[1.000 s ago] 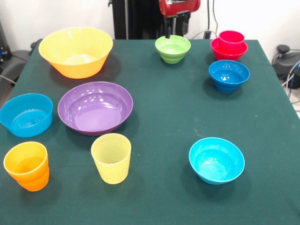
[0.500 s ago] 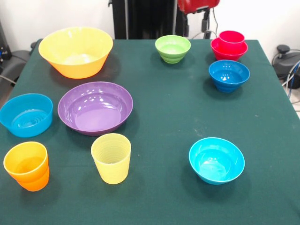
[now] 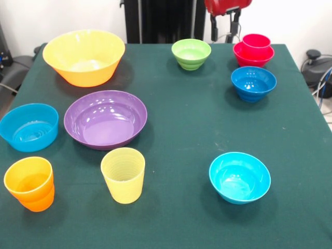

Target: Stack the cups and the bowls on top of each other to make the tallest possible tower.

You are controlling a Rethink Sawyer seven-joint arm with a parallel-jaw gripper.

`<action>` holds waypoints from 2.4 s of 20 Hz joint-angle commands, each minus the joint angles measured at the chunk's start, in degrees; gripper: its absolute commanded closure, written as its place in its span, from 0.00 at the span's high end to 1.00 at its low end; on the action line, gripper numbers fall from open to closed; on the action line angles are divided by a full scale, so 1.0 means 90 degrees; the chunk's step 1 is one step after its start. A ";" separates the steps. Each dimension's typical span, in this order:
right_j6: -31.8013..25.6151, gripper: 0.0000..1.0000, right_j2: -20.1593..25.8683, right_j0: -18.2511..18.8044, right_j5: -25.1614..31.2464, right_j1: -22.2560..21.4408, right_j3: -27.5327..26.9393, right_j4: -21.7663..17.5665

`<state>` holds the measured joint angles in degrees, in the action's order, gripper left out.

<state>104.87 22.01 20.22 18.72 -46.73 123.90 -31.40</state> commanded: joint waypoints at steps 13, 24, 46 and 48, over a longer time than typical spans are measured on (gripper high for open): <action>-0.0001 1.00 0.0264 0.0065 0.0158 0.0879 -0.0235 -0.0190; 0.0043 1.00 0.0041 0.0005 -0.0139 0.1308 -0.0467 -0.0467; -0.0064 1.00 0.0573 -0.0307 0.1041 -0.0014 -0.0430 0.0464; -0.0184 1.00 0.0691 -0.0365 0.1457 -0.0195 -0.0591 0.0683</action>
<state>104.87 22.60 18.77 20.43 -42.94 123.71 -29.96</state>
